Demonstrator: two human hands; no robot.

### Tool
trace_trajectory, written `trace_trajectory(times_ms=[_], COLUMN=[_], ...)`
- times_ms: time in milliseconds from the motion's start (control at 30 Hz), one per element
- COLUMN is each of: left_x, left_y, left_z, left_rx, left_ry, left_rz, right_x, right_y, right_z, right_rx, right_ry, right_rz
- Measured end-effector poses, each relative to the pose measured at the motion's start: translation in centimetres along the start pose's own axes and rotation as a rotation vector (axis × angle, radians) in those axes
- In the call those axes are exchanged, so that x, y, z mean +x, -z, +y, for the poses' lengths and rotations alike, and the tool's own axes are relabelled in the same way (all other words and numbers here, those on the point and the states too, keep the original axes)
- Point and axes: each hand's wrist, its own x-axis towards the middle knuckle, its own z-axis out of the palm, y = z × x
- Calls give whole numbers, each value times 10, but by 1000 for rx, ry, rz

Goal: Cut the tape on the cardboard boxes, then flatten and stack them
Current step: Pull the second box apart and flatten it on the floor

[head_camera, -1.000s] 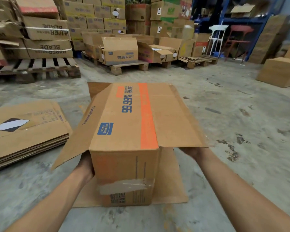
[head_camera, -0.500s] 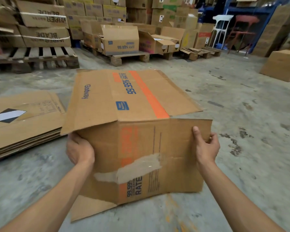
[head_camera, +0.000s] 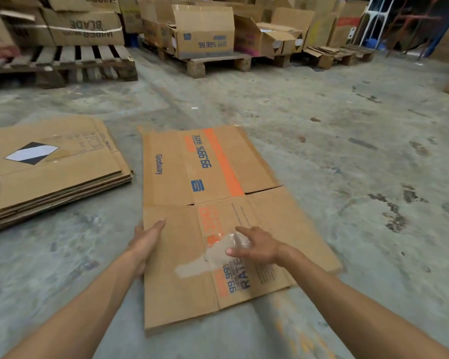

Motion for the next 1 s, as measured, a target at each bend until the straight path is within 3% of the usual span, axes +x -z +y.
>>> trace_trajectory(times_ms=[100, 200, 300, 400, 500, 567, 667, 767, 833, 933, 1000], left_x=[-15, -44, -58, -74, -93, -92, -82, -74, -69, -68, -78], left_y=[-1, -27, -57, -76, -85, -89, -88, -81, -73, -62, -60], left_z=[8, 18, 23, 29, 35, 37, 43, 46, 44, 41, 39], left_rx=[-42, -78, -36, 110, 166, 76, -237, -477, -528, -464, -398], left_ry=[98, 133, 25, -37, -27, -27, 60, 101, 114, 264, 273], left_rz=[-3, -182, -270, -425, -561, -487, -256, 98, 229, 104, 2], right_x=[-5, -14, -16, -21, -42, -59, -88, -117, -136, -166, -185], right_y=[-12, -19, -27, -28, -21, -18, -10, -1, 0, 0, 4], right_z=[-11, -29, -39, -37, -21, 4, 50, 94, 122, 158, 174], right_rx=[-169, -159, -214, -245, -194, -189, -246, -305, -334, -370, -442], right_ry=[-7, 96, 112, 16, 87, 193, 274, 253, 214, 218, 247], right_rz=[51, -3, 24, 183, 409, 523, 647, 703, 707, 747, 751])
